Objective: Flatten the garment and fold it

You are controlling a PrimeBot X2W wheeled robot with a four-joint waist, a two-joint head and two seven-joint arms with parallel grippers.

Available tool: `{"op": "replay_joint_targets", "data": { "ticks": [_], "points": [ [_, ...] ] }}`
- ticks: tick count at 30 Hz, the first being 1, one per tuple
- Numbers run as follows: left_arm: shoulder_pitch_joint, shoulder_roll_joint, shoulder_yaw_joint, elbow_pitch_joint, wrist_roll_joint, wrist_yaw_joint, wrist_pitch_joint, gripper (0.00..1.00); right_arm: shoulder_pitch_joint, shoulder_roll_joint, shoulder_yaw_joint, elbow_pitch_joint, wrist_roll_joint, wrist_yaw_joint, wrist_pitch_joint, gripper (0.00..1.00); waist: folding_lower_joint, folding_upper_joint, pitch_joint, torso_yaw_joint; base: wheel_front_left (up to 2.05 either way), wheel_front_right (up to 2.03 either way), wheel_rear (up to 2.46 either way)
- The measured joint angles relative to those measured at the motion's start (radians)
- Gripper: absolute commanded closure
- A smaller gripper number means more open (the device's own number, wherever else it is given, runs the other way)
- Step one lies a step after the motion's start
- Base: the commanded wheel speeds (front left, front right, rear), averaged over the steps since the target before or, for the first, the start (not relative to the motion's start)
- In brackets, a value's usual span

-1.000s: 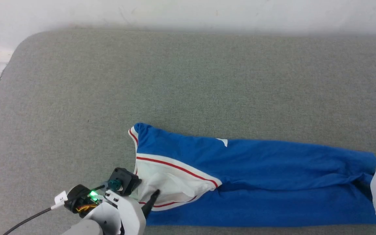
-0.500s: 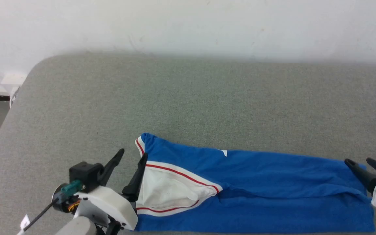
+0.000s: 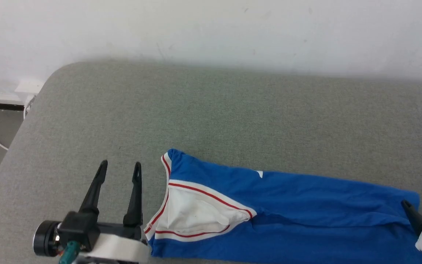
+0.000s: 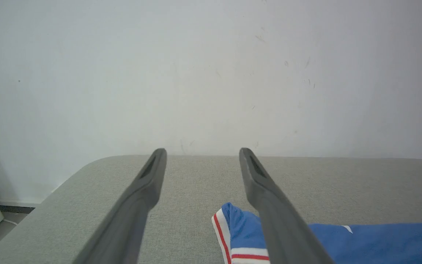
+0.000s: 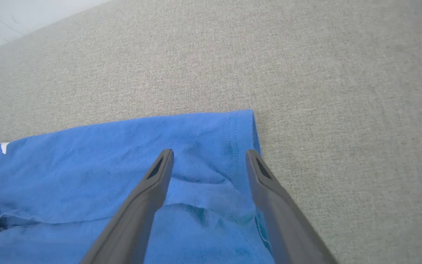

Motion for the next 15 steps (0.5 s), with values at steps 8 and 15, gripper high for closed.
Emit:
{"op": "replay_joint_targets", "data": {
  "ticks": [8, 15],
  "points": [
    [0.092, -0.091, 0.078, -0.008, 0.171, -0.079, 0.000, 0.00, -0.005, 0.066, -0.109, 0.063, -0.076, 0.000, 0.040, 0.00, 0.0001, 0.0000, 0.024, 0.009, 0.00, 0.00, 0.00],
    [0.093, -0.157, 0.136, 0.000, 0.212, -0.141, 0.000, 0.00, -0.024, 0.065, -0.115, 0.130, -0.055, 0.000, 0.063, 0.00, 0.0001, 0.0000, 0.057, 0.021, 0.00, 0.00, 0.00]
  ]
}}
